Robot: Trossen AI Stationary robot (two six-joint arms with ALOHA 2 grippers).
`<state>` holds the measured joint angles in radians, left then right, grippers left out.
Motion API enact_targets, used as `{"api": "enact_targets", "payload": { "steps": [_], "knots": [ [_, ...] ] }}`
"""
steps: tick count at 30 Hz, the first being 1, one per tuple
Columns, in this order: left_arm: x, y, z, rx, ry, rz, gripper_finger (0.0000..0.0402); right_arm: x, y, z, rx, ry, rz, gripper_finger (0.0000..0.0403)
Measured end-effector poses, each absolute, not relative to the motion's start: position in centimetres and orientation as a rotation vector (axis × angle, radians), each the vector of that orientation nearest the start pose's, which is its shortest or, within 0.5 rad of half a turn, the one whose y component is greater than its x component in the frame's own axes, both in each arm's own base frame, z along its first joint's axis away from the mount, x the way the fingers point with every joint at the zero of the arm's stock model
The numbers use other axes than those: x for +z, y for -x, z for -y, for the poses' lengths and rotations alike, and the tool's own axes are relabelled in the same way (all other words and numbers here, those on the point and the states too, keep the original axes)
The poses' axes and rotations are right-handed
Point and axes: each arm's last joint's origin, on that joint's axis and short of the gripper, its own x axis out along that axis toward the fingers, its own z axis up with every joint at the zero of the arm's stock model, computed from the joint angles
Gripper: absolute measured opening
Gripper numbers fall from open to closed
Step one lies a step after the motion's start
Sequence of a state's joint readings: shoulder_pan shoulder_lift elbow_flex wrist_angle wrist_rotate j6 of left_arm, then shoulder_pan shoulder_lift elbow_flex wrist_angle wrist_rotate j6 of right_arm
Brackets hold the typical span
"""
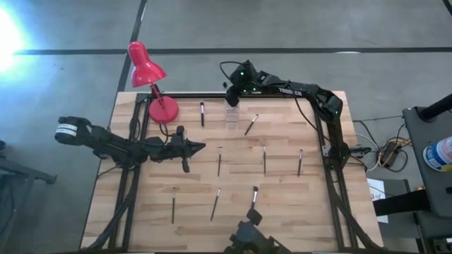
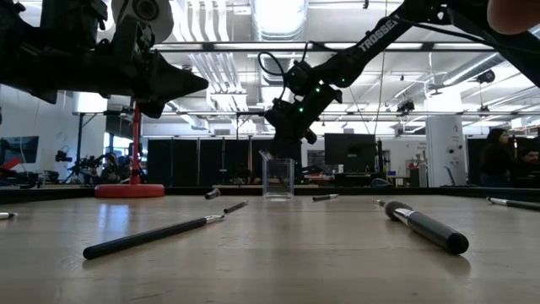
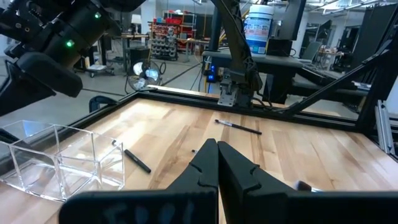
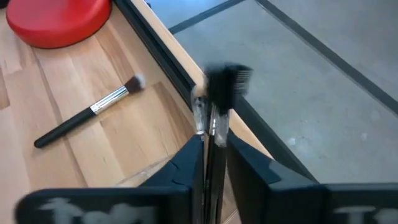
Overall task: Put items in baskets/containers
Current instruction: Put the black eyeshadow brush into the transparent organizer
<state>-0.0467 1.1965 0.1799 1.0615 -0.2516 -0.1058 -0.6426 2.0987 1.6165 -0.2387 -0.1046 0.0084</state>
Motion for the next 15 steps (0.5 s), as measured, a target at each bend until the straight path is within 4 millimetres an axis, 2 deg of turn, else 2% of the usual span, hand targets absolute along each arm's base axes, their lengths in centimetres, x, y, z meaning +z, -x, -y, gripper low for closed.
{"api": "enact_targets", "payload": {
  "steps": [4, 8, 12, 15],
  "knots": [
    [17.7, -19.9, 0.2, 0.202, 0.114, 0.055, 0.0000, 20.7, -37.8, 27.9, -0.521, -0.287, -0.686, 0.0110],
    [17.5, -19.9, 0.2, 0.203, 0.113, 0.042, 0.0000, 21.4, -37.3, 27.5, -0.517, -0.290, -0.719, 0.0118],
    [17.1, -19.9, 0.2, 0.205, 0.111, 0.001, 0.0000, 22.8, -36.8, 26.0, -0.521, -0.220, -0.755, 0.0089],
    [16.7, -19.9, 0.2, 0.209, 0.129, -0.036, 0.0000, 23.6, -36.4, 24.0, -0.516, -0.154, -0.749, 0.0052]
  ]
}}
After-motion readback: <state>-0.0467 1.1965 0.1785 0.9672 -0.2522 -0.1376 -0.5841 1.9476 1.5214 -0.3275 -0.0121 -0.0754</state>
